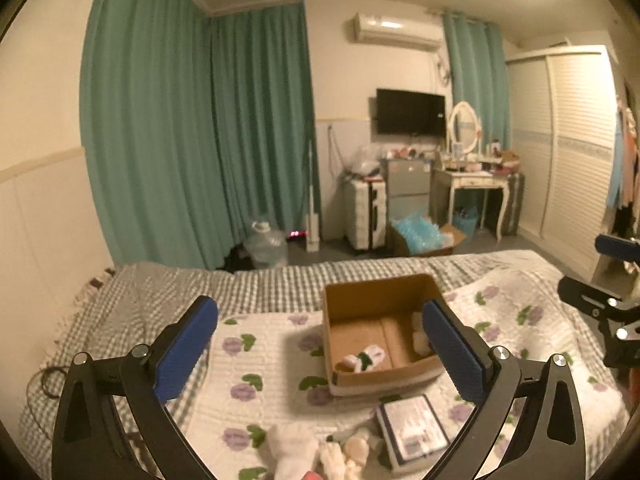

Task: Organize soft objects
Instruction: 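Lift both tools away from the box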

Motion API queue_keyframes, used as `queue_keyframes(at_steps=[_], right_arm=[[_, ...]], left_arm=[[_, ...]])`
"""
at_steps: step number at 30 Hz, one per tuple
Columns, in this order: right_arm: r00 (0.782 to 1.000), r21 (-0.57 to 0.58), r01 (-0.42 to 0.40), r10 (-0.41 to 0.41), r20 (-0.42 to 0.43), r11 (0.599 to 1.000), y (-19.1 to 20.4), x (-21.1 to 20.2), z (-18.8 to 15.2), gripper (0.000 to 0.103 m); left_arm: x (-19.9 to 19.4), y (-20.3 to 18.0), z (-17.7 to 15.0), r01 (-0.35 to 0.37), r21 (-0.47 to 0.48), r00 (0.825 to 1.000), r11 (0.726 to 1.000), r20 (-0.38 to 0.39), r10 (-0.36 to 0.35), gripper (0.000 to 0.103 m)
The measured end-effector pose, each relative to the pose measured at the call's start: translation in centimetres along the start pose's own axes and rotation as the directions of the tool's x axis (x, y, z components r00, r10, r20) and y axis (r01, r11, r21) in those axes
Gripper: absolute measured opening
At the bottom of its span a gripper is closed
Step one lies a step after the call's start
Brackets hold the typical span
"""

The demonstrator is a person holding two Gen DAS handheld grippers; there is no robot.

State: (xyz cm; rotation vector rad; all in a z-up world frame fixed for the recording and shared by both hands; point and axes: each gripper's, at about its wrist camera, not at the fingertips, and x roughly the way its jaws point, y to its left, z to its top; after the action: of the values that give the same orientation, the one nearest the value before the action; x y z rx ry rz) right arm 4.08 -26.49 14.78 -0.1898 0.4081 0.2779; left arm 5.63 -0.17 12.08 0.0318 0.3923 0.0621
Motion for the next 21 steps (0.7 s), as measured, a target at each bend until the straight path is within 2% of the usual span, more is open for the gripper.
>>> queue_keyframes(at_steps=[5, 10, 14, 18, 21], right_arm=[[0.999, -0.024, -0.010, 0.011, 0.038, 1.000, 1.9, -3.6, -0.5, 0.103], [0.998, -0.035, -0.007, 0.009, 0.058, 0.999, 3.8, -5.3, -2.3, 0.103], [0.999, -0.033, -0.011, 0.013, 0.052, 0.999, 4.6, -4.5, -4.0, 0.103], [1.000, -0.023, 0.002, -0.002, 0.027, 1.000, 5.3, -2.1, -6.5, 0.103], [1.000, -0.030, -0.001, 0.001, -0.008, 1.000, 6.0, 0.1, -8.5, 0.103]], left_arm=[[-4.8, -0.1, -0.8, 0.044, 0.021, 0.997, 0.999, 0.066, -0.045, 0.103], [-6.6, 0.1, -2.1, 0.067, 0.015, 0.996, 0.998, 0.062, -0.068, 0.103], [-6.3, 0.2, -3.6, 0.064, 0.014, 0.997, 0.998, 0.043, -0.064, 0.103], [-5.4, 0.8, -6.0, 0.029, -0.010, 0.999, 1.000, 0.044, -0.029, 0.103], [-4.0, 1.6, -8.7, 0.027, -0.040, 1.000, 0.999, 0.000, -0.027, 0.103]])
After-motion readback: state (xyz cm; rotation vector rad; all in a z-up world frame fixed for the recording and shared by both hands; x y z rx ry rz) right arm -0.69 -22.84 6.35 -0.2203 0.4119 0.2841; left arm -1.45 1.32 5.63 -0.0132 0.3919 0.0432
